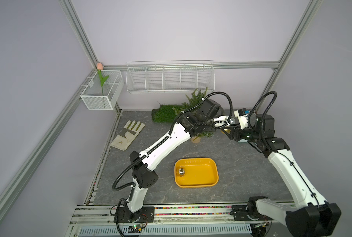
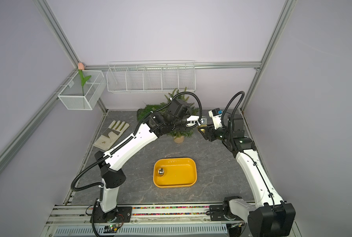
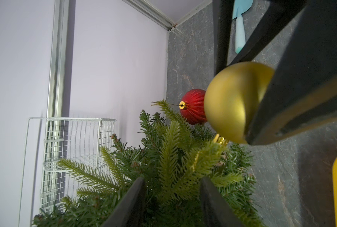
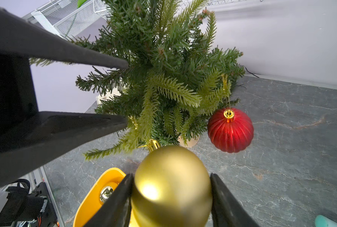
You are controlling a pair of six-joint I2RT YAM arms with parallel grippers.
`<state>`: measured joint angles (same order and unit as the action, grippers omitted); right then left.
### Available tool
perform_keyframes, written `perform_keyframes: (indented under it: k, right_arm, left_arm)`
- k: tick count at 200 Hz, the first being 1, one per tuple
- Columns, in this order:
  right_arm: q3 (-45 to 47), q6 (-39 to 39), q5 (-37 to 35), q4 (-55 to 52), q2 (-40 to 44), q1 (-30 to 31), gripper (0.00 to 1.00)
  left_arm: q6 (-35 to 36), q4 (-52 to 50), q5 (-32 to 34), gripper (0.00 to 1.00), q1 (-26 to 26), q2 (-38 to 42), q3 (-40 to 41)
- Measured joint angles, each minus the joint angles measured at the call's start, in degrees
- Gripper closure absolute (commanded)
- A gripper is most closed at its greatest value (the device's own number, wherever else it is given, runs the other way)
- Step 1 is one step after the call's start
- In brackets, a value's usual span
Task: Decorate the small christmas tree with ornaments
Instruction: Hang an ornament on the christmas tree.
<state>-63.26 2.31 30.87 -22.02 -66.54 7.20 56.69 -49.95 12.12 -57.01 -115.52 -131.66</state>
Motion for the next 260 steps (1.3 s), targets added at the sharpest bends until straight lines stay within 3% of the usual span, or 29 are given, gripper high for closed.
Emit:
perform_keyframes:
  k: [14,31,52,73,122,176,208,260]
  right_arm:
    - [0.02,-0.13,-0.09,-0.04,0.28,0.0,0.25]
    - [0.07,0.02,-0.52,-0.17,1.09,0.0,0.19]
    - [0.55,0.09,-1.36,-0.39,2.49,0.0,0.11]
    - [1.86,0.09,-1.73,-0.59,4.09,0.0,0.09]
    - [2.95,0.26,-2.97,-2.21,7.78,0.0,0.1]
    - [5.9,2.05,-2.8,-2.58,12.26,0.0,0.12]
    - [7.34,3.28,-2.8,-2.58,13.33,0.0,0.12]
    - [9.4,4.37,-2.73,-2.12,13.99,0.02,0.12]
  left_arm:
    - [-0.57,0.33,-0.07,0.49,0.0,0.33,0.0]
    - [-1.2,0.76,-0.13,0.46,0.0,0.87,0.0]
    - [-2.36,1.18,-0.22,0.35,0.0,1.86,0.0]
    - [-4.0,1.75,-0.24,0.33,0.0,3.41,0.13]
    - [-12.28,4.9,0.22,0.39,-0.04,12.39,6.8]
    - [-33.75,5.25,6.56,0.41,-1.75,25.7,22.51]
    - [-45.94,2.21,11.89,0.43,-7.43,31.91,35.82]
    - [-71.21,0.68,10.84,0.44,-9.66,35.63,60.02]
